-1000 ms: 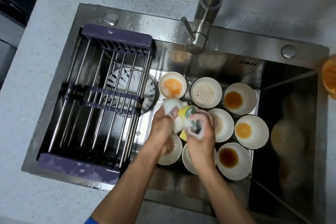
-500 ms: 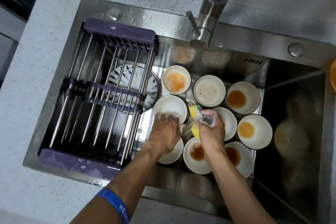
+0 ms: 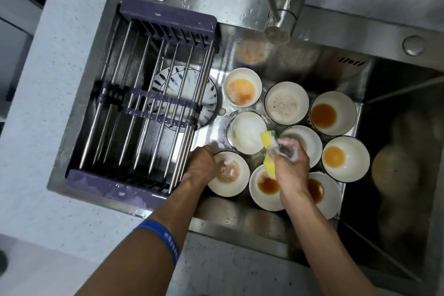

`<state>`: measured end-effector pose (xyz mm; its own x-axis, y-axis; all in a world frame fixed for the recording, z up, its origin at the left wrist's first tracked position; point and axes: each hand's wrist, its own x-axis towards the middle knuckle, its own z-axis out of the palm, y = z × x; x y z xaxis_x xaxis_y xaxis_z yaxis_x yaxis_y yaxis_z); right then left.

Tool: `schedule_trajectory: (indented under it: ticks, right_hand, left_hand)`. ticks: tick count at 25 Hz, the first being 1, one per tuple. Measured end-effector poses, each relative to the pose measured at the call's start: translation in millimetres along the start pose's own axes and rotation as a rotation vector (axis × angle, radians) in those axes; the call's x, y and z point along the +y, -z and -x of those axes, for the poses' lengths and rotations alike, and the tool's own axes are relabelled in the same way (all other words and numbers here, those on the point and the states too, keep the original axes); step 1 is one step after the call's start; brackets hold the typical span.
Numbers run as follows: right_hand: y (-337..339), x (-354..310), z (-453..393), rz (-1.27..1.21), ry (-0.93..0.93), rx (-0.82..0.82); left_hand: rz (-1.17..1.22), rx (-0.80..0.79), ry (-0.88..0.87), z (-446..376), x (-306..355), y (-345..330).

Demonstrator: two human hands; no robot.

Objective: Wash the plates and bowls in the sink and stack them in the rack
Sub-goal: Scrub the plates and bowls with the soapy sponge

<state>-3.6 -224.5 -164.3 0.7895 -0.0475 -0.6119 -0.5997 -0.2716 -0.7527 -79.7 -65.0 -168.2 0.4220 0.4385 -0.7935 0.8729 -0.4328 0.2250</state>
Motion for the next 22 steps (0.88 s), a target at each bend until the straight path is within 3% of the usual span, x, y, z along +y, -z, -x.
schedule_trajectory:
  ticks: [11,16,19,22]
  right_hand:
    - [10,3,13,0.004,0.002,-0.032]
    - [15,1,17,-0.015,0.033,-0.004]
    - [14,-1,20,-0.015,0.036,0.001]
    - [14,-1,22,-0.045,0.059,0.029]
  left_hand:
    - [-0.191,-0.217,-0.099,5,11,1]
    - [-0.53,0.084,-0.459,36,14,2]
    - [-0.75,0.167,-0.664,44,10,3]
    - [-0.673,0.192,-0.707,41,8,7]
